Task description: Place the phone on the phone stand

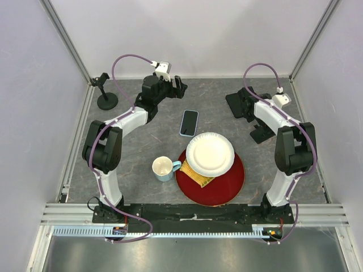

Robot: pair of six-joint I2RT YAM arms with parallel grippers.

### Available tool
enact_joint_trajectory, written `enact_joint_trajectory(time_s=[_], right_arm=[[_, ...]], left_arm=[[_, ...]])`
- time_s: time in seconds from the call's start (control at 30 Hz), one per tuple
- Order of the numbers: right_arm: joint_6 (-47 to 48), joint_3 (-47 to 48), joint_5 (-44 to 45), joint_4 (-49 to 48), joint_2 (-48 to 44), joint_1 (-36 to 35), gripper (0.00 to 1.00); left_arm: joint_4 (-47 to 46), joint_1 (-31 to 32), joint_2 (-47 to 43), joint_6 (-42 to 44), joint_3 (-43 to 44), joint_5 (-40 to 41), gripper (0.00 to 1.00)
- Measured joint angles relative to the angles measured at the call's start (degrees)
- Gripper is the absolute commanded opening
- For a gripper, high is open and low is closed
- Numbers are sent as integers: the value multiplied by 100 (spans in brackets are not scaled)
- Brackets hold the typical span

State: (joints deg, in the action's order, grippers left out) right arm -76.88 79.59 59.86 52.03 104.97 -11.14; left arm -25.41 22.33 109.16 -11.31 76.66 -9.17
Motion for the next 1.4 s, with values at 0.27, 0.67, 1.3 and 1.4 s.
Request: enact_joint_trajectory(time_s=[0.27, 0.67, 1.3, 1.4], right_arm=[[33, -35, -4, -87, 11, 2, 95], [101, -155, 111, -184, 57, -20, 31], [4444, -1716, -420, -4531, -1102, -37, 0], [4848, -1130, -686, -4732, -789, -31, 0]], left_arm=[[7, 0, 0, 0, 0, 2, 86], [7, 0, 0, 0, 0, 0, 86], [11, 0, 0, -2, 0, -17, 86], [11, 0, 0, -2, 0, -28, 86]])
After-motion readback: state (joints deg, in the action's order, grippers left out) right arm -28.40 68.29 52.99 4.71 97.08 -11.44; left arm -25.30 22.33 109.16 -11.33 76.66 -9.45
